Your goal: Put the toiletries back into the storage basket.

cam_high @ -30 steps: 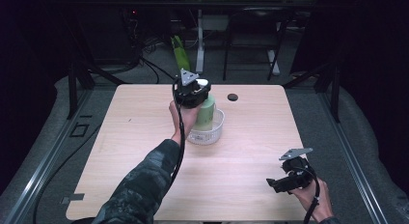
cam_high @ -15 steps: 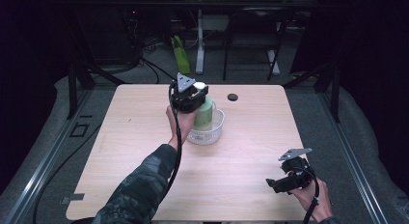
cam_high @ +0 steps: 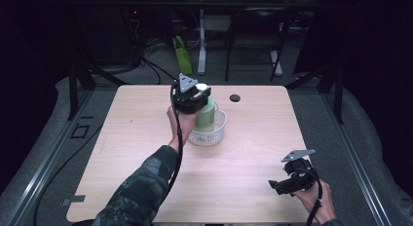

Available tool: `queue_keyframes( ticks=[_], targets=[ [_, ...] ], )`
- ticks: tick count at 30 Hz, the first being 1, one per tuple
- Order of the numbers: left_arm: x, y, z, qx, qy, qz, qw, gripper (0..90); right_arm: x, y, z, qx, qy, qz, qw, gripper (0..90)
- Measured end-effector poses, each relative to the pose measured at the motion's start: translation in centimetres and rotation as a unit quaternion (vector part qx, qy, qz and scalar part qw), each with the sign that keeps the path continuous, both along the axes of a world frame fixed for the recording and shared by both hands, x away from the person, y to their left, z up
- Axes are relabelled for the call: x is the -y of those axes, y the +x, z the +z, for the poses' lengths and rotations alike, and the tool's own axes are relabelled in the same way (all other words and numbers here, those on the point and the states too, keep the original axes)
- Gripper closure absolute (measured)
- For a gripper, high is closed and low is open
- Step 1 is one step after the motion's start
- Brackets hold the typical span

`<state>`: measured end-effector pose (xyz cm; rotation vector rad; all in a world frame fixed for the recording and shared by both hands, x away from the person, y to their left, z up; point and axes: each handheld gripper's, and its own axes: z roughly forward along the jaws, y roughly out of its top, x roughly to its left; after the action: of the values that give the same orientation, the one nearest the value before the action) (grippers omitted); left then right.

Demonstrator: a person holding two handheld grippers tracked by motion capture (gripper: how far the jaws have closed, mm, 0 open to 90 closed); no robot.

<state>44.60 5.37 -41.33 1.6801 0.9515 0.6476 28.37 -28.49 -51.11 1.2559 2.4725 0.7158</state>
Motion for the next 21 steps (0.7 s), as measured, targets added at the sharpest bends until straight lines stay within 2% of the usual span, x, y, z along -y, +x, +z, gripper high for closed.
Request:
queue_keyframes(
  ticks=[4, 6, 12, 15, 21],
  targets=[
    [-0.2, 0.0, 0.1, -0.01, 0.009, -0.004, 0.9999, 46.5, 0.0, 0.0, 0.0, -0.001, 0.001, -0.001, 1.0, 5.7],
    [-0.2, -0.2, 0.3, -0.01, 0.019, 0.003, 0.9998, 39.1, 0.0, 0.0, 0.0, -0.002, 0.001, -0.001, 1.0, 5.7],
    [-0.2, -0.8, 1.1, -0.015, 0.041, -0.002, 0.999, 21.1, -0.1, 0.0, -0.1, -0.004, 0.004, -0.002, 1.0, 5.7],
    [-0.4, -1.2, 1.4, -0.02, 0.049, -0.007, 0.9986, 15.4, -0.1, 0.0, -0.1, -0.004, 0.004, -0.002, 1.0, 5.7],
    [-1.0, -2.1, 1.8, -0.032, 0.06, -0.013, 0.9976, 10.1, -0.2, 0.0, 0.0, -0.003, 0.004, -0.002, 1.0, 5.7]
  ],
)
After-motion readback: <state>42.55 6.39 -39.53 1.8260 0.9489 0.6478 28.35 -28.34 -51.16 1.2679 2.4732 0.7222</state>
